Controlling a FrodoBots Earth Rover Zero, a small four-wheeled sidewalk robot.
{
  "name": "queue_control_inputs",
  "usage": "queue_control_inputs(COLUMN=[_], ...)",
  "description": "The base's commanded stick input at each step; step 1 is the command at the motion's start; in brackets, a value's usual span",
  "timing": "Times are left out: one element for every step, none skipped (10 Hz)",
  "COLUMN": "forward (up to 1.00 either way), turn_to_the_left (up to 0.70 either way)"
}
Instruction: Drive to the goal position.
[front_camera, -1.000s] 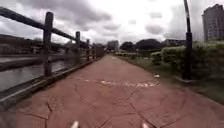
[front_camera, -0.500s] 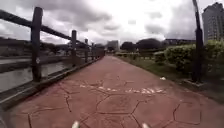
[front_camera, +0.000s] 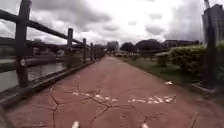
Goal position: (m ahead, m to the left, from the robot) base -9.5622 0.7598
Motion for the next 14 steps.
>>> queue_control_inputs(forward=[0.7, 0.7, 0.7, 0.7, 0.7, 0.7, 0.7, 0.7, 0.7, 0.7, 0.7, 0.7, 0.7, 0.7], turn_to_the_left=[0.0, 0.0, 0.0, 0.0, 0.0, 0.0, 0.0, 0.0, 0.0, 0.0, 0.0, 0.0, 0.0, 0.0])
